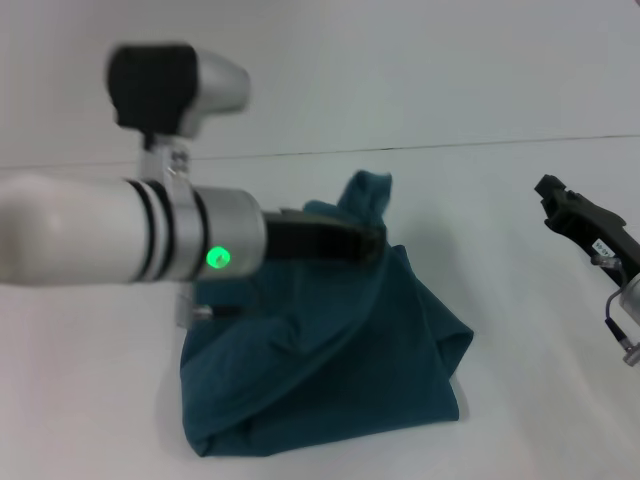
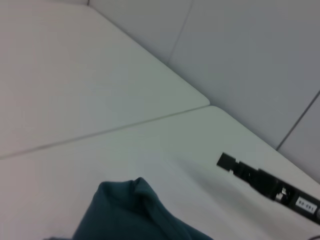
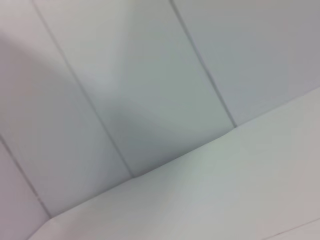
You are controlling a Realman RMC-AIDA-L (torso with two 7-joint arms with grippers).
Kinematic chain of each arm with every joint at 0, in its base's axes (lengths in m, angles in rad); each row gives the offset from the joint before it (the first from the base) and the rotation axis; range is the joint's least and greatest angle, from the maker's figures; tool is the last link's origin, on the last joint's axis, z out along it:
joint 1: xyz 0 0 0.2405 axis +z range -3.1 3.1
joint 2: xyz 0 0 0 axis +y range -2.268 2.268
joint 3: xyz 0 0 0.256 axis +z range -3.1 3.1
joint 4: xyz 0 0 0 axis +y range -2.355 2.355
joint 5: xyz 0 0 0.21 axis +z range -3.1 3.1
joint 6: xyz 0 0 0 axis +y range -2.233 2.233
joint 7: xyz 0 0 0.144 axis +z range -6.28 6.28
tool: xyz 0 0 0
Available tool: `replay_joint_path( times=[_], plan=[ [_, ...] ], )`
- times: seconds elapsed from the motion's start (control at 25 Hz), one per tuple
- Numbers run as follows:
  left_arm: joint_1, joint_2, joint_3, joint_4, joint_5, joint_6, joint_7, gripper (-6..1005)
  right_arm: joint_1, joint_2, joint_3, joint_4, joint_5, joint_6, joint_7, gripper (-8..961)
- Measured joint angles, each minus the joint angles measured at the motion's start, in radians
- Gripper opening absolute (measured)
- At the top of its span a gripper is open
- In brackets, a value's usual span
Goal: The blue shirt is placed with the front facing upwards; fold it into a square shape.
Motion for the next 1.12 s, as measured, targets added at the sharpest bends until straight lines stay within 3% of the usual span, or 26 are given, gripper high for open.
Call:
replay_joint_path(
  times=[0.28,0.56,0.84,0.96,1.12],
  plan=[
    [-0.034,0.000,0.180,-0.229,-0.104,-0.270,0.002,70,-0.006,0.000,-0.006,-0.017,0.000,-0.007,0.015,44],
    [-0.071,0.000,0.331,-0.382,-0.293,-0.416,0.100,99,-0.006,0.000,-0.006,-0.019,0.001,-0.008,0.017,44],
    [-0.060,0.000,0.380,-0.356,-0.478,-0.384,0.312,127,-0.006,0.000,-0.007,-0.023,0.000,-0.012,0.020,45],
    [-0.048,0.000,0.386,-0.322,-0.518,-0.358,0.400,235,-0.006,0.000,-0.007,-0.025,-0.003,-0.015,0.029,45],
    [0.017,0.000,0.351,-0.258,-0.567,-0.362,0.561,372,-0.009,-0.001,-0.011,-0.029,-0.005,-0.018,0.031,45]
  ],
)
